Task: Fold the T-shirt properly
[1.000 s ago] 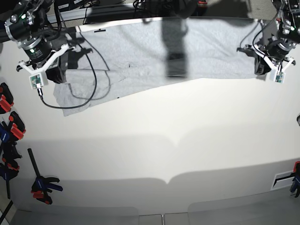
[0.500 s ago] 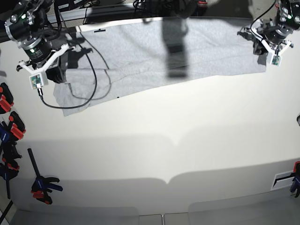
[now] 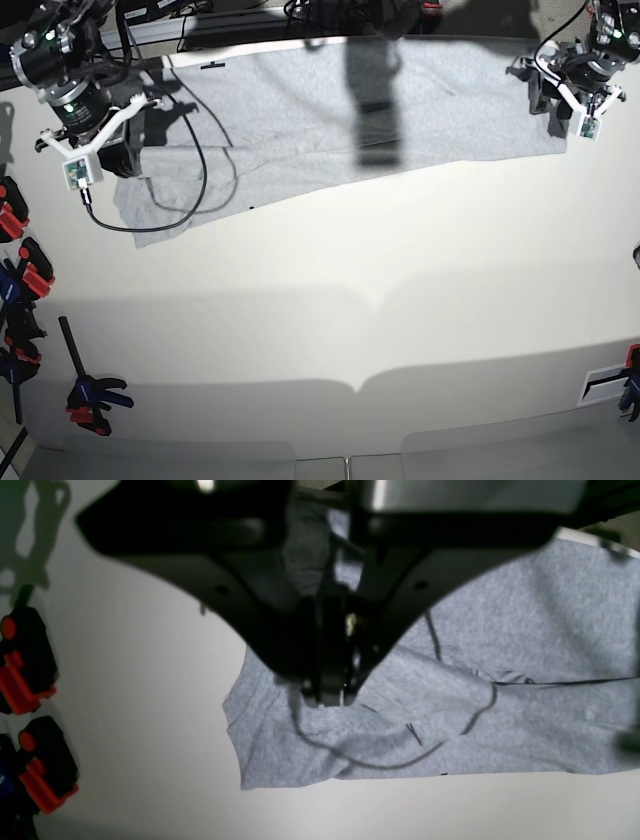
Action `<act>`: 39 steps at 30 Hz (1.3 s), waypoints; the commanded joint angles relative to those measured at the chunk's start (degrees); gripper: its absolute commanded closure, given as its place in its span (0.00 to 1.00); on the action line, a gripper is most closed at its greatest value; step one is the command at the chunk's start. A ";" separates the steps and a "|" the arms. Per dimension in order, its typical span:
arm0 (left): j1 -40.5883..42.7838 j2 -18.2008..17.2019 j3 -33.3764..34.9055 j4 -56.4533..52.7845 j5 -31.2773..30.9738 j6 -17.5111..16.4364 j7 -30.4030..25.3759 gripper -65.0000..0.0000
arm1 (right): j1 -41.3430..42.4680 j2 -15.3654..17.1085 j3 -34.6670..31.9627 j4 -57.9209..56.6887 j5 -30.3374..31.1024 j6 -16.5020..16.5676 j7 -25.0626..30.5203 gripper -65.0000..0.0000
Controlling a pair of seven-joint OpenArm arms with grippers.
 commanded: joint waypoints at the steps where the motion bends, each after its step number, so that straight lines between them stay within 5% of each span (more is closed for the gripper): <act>1: 0.17 -0.94 -0.59 0.72 -0.26 -0.09 -1.36 0.65 | 0.13 0.63 0.28 1.20 0.59 0.52 1.33 1.00; 6: -0.74 -1.49 -0.59 -4.15 4.61 -2.27 -2.84 0.65 | 0.13 0.63 0.31 1.20 0.59 0.52 1.33 1.00; 9: -2.19 -3.13 -0.59 -9.46 1.68 -2.58 1.49 0.65 | 0.13 0.63 0.28 1.20 0.57 0.52 1.33 1.00; 15: -2.54 -5.22 -0.59 -12.09 -3.82 -2.64 1.16 0.65 | 0.11 0.63 0.28 1.20 0.59 0.52 1.31 1.00; 22: -2.54 -5.20 -0.59 -10.16 -7.50 -7.80 1.01 0.65 | 0.13 0.63 0.31 1.20 0.57 0.52 1.14 1.00; 32: -2.54 -5.22 -0.59 -10.16 -7.19 -7.93 0.57 1.00 | 0.13 0.63 0.31 1.20 0.57 0.52 1.14 1.00; 39: -2.51 -5.20 -0.59 -10.16 -7.34 -7.93 0.61 1.00 | 0.07 0.61 0.31 1.20 0.59 0.52 -2.16 1.00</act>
